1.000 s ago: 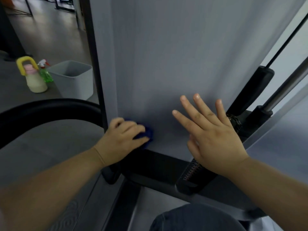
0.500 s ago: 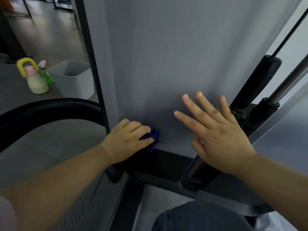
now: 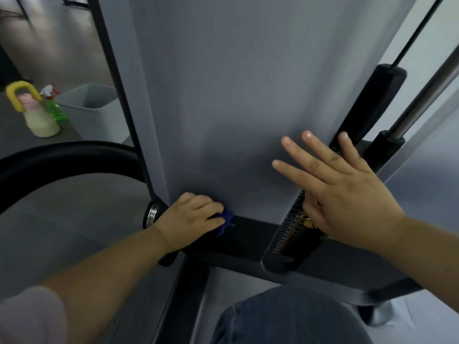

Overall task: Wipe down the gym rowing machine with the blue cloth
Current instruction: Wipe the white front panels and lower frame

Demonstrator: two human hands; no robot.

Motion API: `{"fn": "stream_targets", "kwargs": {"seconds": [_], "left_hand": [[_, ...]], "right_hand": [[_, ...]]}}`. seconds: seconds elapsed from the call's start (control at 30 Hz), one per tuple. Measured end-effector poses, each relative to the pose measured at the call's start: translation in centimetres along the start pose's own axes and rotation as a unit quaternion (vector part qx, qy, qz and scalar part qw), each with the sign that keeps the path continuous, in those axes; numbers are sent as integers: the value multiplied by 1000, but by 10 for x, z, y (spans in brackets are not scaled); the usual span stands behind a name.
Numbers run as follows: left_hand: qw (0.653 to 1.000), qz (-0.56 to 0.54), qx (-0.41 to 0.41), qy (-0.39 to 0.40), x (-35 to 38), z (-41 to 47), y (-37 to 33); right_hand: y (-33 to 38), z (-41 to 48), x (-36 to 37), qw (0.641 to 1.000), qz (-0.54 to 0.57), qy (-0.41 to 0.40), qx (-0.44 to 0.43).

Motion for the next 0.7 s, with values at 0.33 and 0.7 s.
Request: {"fn": "stream_targets", "kwargs": {"seconds": [0.33,0.7], "left_hand": [[983,-11,-67,-172,-66,94,-3],[995,12,16,-97,-50,121,-58]], "right_hand": [[-14,-11,-7,1000,0,-27,6],[-46,-84,-19,997,-40,14,67]]}}
Point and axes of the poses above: each hand's wrist, its own z-axis towards the middle knuckle, its own x-axis out of the palm, y = z × x, the point moved 8 cm from there along z, towards the middle knuckle, and after that the axes turned 9 degrees about -x, right-handed, at the moved point
